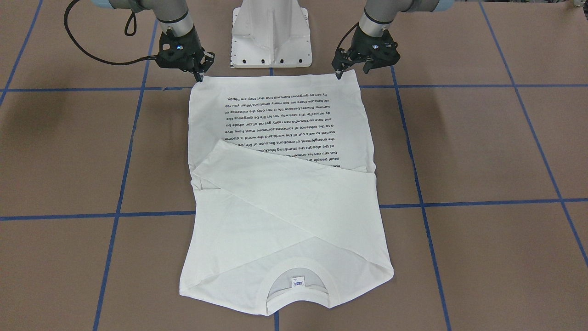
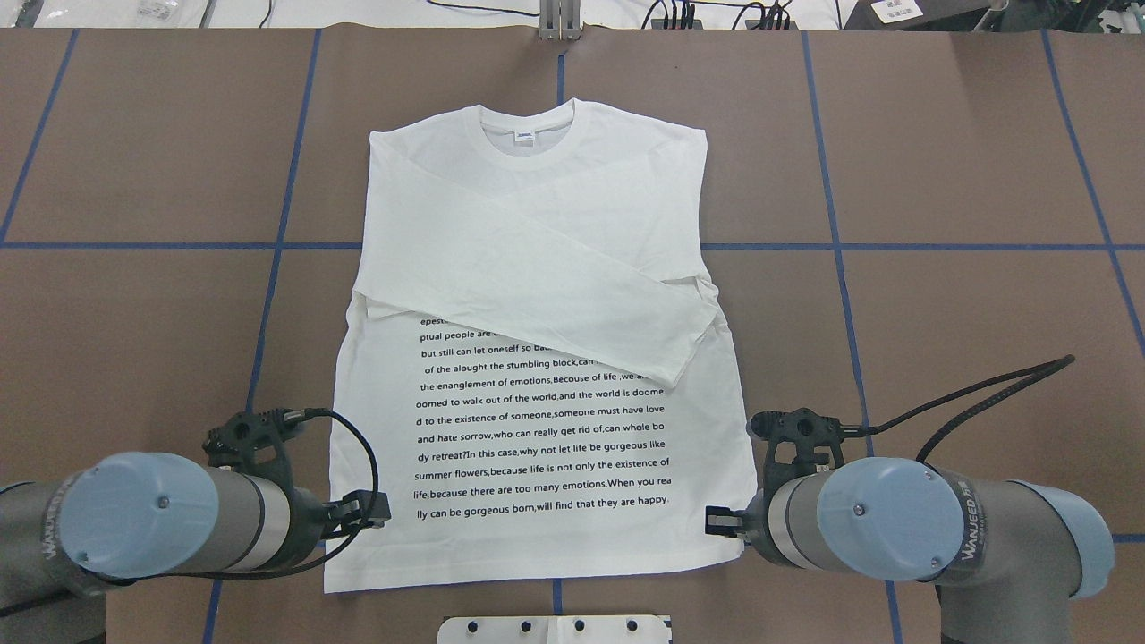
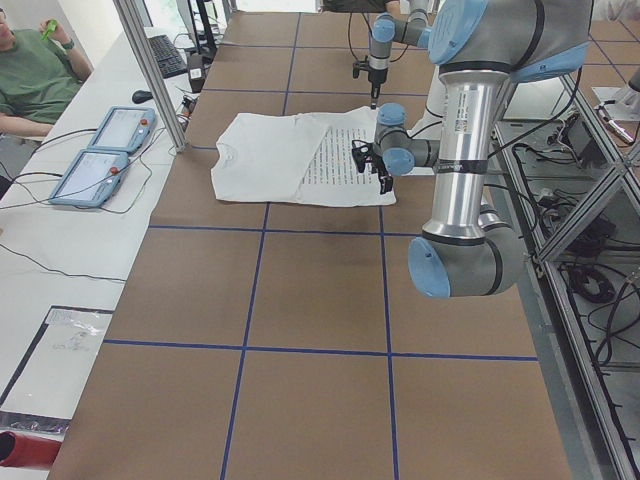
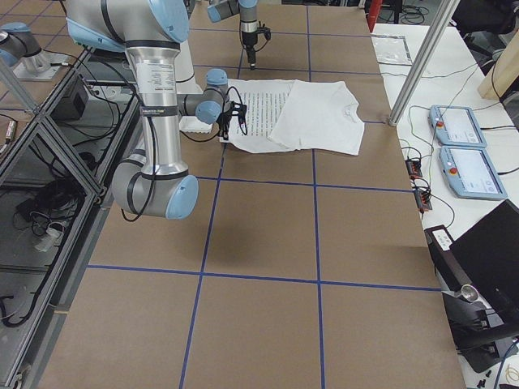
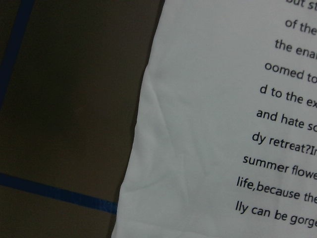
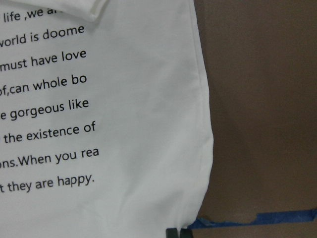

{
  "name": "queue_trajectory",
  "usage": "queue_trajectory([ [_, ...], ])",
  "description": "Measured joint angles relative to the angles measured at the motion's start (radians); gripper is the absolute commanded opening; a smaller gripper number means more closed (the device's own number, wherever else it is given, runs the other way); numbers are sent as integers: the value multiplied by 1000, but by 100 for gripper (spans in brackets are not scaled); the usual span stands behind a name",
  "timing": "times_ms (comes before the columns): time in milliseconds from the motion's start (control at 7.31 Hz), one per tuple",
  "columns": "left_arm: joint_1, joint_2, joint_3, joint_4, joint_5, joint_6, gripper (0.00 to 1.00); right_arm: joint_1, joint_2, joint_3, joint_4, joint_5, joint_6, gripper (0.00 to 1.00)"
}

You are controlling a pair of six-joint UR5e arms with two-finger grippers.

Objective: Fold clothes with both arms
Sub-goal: 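Lower both grippers and pinch the two hem corners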

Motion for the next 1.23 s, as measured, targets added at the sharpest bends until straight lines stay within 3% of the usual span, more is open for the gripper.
queue_trajectory([
  [273, 54, 1, 37, -2, 39, -35, 96, 5, 0, 1, 1, 2, -1, 0],
  [547, 71, -1, 64, -3, 58, -41, 87, 7, 0, 1, 1, 4, -1, 0],
  [957, 76, -2, 71, -4, 61, -43, 67, 14, 0, 2, 1, 7, -1, 0],
  [1231, 80, -1, 72, -4, 62, -43, 39, 21, 0, 3, 1, 9, -2, 0],
])
